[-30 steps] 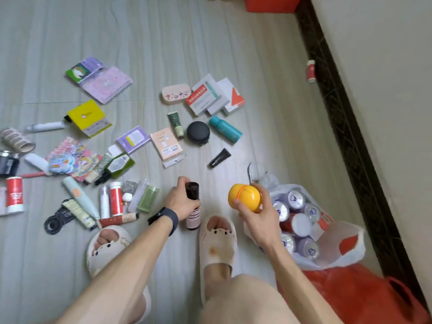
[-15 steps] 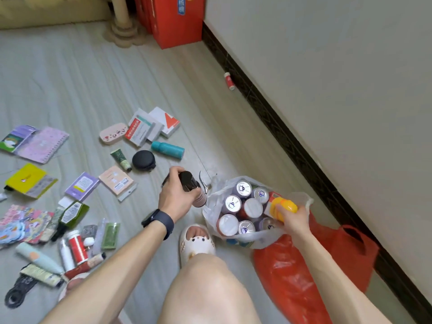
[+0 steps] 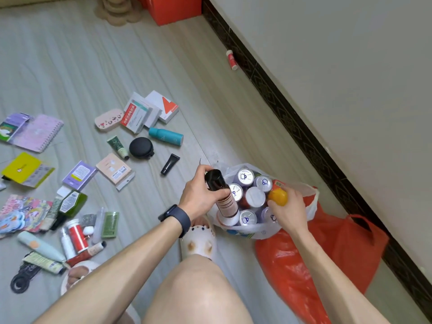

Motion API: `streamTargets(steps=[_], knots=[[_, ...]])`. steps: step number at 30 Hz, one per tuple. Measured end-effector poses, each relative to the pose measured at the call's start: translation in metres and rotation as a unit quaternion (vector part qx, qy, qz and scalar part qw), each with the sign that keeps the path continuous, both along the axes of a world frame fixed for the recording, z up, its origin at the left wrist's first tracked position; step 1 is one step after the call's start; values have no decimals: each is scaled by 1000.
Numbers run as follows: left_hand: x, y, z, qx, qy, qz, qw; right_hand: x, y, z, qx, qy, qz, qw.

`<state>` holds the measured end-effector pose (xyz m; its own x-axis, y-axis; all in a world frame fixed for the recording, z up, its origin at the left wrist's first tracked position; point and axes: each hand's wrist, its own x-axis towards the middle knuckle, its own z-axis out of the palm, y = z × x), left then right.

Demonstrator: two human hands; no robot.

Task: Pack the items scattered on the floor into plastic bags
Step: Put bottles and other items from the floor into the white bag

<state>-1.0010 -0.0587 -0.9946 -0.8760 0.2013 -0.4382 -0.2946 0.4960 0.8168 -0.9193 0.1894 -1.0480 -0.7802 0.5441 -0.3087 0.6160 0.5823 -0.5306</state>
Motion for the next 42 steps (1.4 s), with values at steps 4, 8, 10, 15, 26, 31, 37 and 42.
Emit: streamTargets(steps=[4,8,10,15,26,31,37,42], knots=[[-1,13,-2,73,-67,3,995,13,-38,49,-285,-36,76,955],[6,31,6,168,-163,-8,972,10,-57,53,-248,-54,152,955],[9,38,15,205,-179,-27,962,8,-59,53,-230,-26,126,965],[8,36,5,87,-117,-82,986,13,-34,48,-313,102,-65,942],[44,48,-66,-250,303,-479,785,33,-11,25,-233,42,-88,968],[50,69,-79,-283,294,-499,764,32,-11,22,-175,26,-108,978],[55,58,-84,-203,185,-480,833,37,-24,21,-105,-46,-80,990],[61,42,-82,-189,185,-496,827,59,-26,6,-55,-134,20,989]])
